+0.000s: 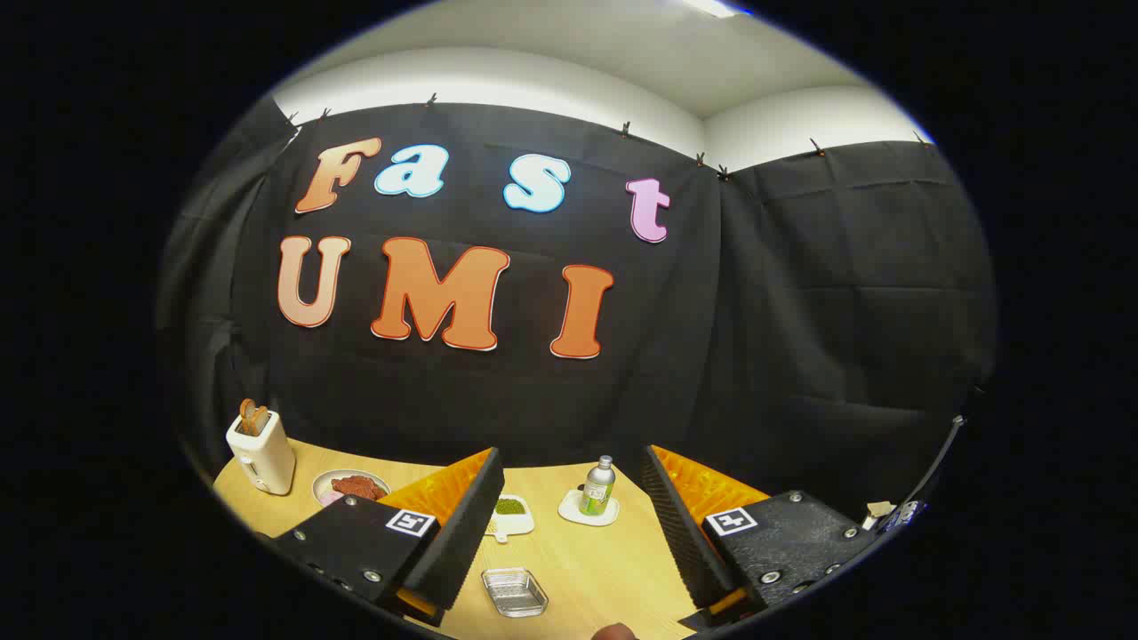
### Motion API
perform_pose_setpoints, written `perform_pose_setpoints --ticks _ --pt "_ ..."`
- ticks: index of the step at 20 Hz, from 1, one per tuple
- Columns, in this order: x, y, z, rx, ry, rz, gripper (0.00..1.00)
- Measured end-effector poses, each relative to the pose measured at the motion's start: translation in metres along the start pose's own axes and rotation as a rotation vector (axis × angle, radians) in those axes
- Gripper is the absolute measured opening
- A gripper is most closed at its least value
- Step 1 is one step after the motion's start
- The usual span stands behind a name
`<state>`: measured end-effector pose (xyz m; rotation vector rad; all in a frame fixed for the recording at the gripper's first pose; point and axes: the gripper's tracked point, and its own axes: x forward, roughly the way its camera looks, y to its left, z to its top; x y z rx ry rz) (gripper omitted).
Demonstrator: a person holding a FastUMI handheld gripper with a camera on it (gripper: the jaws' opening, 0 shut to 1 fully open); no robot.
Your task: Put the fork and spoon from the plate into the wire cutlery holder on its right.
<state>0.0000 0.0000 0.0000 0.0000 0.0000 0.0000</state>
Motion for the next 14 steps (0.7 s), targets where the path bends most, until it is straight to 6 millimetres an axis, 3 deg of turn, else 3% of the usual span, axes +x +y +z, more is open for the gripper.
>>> perform_pose_setpoints --ticks 14 --pt "0.001 0.015 -0.006 0.006 0.028 0.036 0.94"
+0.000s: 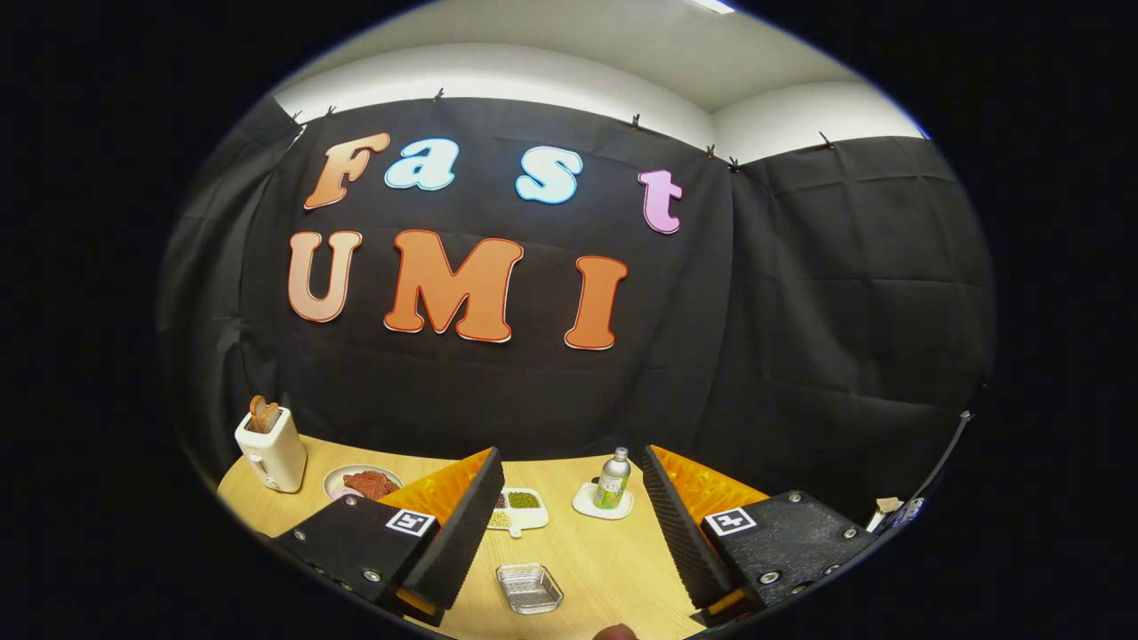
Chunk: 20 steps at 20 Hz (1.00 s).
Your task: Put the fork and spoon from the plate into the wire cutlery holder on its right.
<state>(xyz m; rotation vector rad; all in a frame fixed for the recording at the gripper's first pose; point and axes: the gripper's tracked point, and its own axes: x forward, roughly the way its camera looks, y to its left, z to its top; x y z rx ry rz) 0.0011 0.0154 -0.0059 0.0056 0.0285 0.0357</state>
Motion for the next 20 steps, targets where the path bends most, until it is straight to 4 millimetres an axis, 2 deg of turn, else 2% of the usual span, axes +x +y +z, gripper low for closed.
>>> perform_pose_setpoints --ticks 12,20 --pt "-0.007 -0.003 0.005 -0.005 -0.023 -0.003 0.94" --pt "0.005 0.008 0.014 0.022 -0.071 0.035 0.94"
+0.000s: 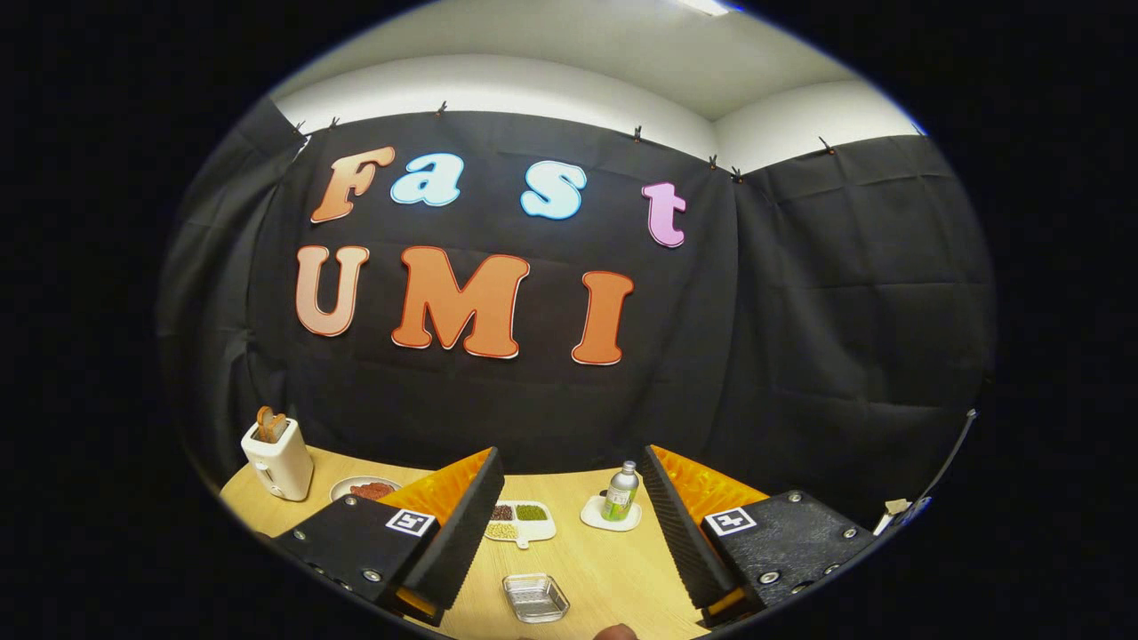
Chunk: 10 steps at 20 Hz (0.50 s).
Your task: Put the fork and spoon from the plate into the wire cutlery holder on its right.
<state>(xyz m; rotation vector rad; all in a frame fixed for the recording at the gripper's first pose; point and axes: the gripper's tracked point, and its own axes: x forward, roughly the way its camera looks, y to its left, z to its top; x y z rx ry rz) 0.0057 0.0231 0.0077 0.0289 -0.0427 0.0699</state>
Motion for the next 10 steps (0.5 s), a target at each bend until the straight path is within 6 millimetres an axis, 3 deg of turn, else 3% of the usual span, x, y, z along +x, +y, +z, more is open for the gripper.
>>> perform_pose_setpoints --ticks 5,10 --pt "0.009 0.022 -0.002 0.057 -0.018 0.057 0.94" --pt "0.015 0.064 -0.009 0.051 -0.018 0.146 0.94"
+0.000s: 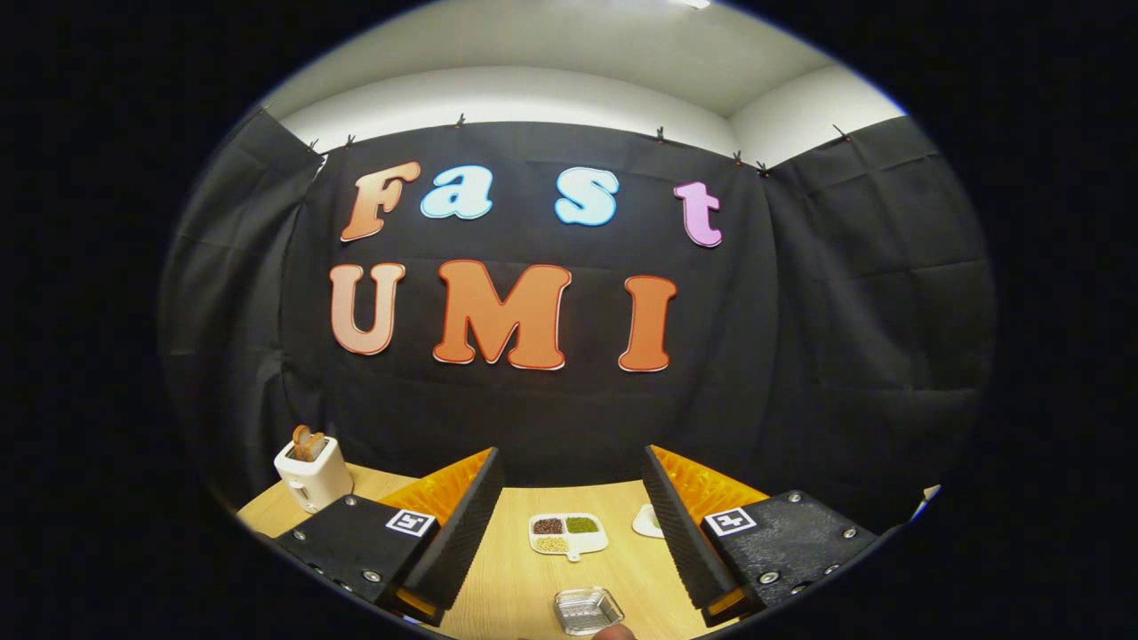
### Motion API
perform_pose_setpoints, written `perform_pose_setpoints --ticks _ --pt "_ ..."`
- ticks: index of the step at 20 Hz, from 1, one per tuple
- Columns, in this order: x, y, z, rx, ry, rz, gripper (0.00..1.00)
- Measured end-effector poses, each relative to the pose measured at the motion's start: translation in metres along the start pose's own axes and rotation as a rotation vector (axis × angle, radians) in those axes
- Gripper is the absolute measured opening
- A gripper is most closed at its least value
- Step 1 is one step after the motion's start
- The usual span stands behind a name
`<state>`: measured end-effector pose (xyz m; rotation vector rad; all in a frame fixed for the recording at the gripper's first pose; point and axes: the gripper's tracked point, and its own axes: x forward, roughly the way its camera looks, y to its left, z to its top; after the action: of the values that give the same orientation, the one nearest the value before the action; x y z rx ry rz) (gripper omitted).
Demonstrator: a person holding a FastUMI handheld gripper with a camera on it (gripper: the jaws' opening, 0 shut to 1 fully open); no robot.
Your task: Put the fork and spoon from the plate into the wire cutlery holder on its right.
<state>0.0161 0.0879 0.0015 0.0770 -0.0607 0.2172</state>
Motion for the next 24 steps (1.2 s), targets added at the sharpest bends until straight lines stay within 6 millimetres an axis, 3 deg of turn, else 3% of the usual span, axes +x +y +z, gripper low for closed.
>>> perform_pose_setpoints --ticks 6,8,11,19,24 --pt "-0.001 0.080 -0.030 0.029 0.081 0.146 0.94" --pt "-0.002 0.103 -0.035 0.034 0.094 0.173 0.95" --pt "-0.005 0.134 -0.058 0.034 0.148 0.208 0.95" --pt "-0.031 0.207 -0.176 0.011 0.540 0.286 0.94" --pt "-0.053 0.227 -0.248 -0.036 0.818 0.310 0.89"
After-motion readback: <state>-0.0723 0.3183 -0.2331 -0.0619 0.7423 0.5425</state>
